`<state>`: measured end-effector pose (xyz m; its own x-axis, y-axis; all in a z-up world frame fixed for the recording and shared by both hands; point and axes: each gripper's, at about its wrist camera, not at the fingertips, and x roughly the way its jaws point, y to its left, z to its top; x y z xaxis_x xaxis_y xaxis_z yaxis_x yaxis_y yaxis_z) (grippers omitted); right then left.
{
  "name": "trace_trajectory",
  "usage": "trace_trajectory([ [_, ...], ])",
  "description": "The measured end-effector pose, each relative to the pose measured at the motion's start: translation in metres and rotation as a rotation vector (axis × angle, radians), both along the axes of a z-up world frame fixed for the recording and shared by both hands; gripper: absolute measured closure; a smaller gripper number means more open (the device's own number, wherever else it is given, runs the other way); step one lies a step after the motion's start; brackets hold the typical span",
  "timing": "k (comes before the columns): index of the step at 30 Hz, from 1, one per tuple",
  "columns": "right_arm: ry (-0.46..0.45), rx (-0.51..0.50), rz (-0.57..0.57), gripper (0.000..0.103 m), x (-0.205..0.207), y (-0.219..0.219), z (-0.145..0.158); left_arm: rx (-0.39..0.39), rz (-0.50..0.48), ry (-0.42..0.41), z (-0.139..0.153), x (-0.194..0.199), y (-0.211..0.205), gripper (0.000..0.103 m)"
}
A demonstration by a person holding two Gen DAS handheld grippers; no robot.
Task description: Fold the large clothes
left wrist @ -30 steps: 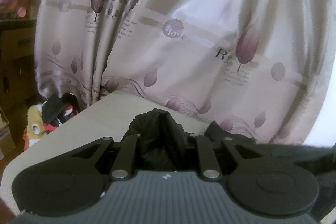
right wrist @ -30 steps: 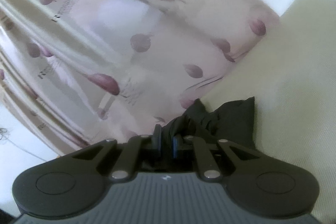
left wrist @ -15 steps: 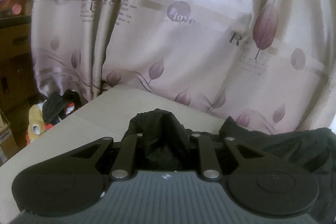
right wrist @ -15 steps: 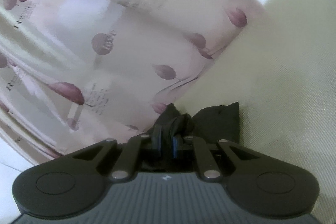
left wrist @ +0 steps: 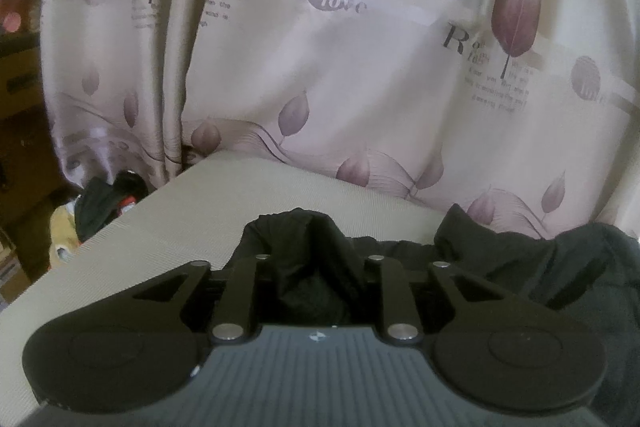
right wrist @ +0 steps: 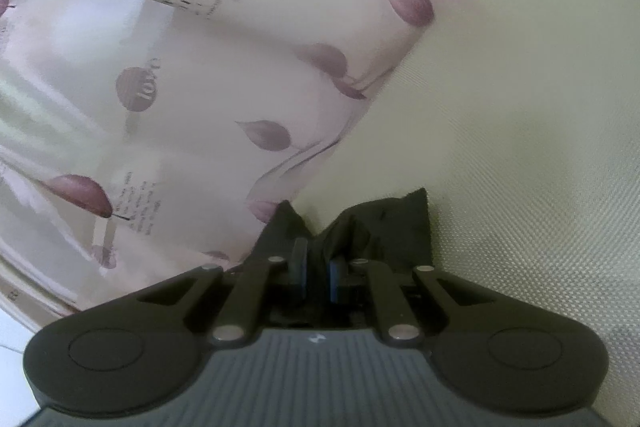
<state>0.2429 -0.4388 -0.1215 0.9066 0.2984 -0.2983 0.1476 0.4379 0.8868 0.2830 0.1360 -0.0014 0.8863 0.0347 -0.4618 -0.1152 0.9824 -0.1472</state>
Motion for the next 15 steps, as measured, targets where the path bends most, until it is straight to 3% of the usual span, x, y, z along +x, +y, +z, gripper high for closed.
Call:
trace_trajectory([
  [12,0.068,-0.002,-0.024,0.091,0.024,0.008,-0.019,-0.040,-0.056,-0.015,-0.015,0.011,0.006,0.054],
  [15,0.074,-0.013,-0.024,0.091,0.026,0.010,-0.019,-0.102,-0.072,-0.037,-0.015,0.009,0.011,0.029],
])
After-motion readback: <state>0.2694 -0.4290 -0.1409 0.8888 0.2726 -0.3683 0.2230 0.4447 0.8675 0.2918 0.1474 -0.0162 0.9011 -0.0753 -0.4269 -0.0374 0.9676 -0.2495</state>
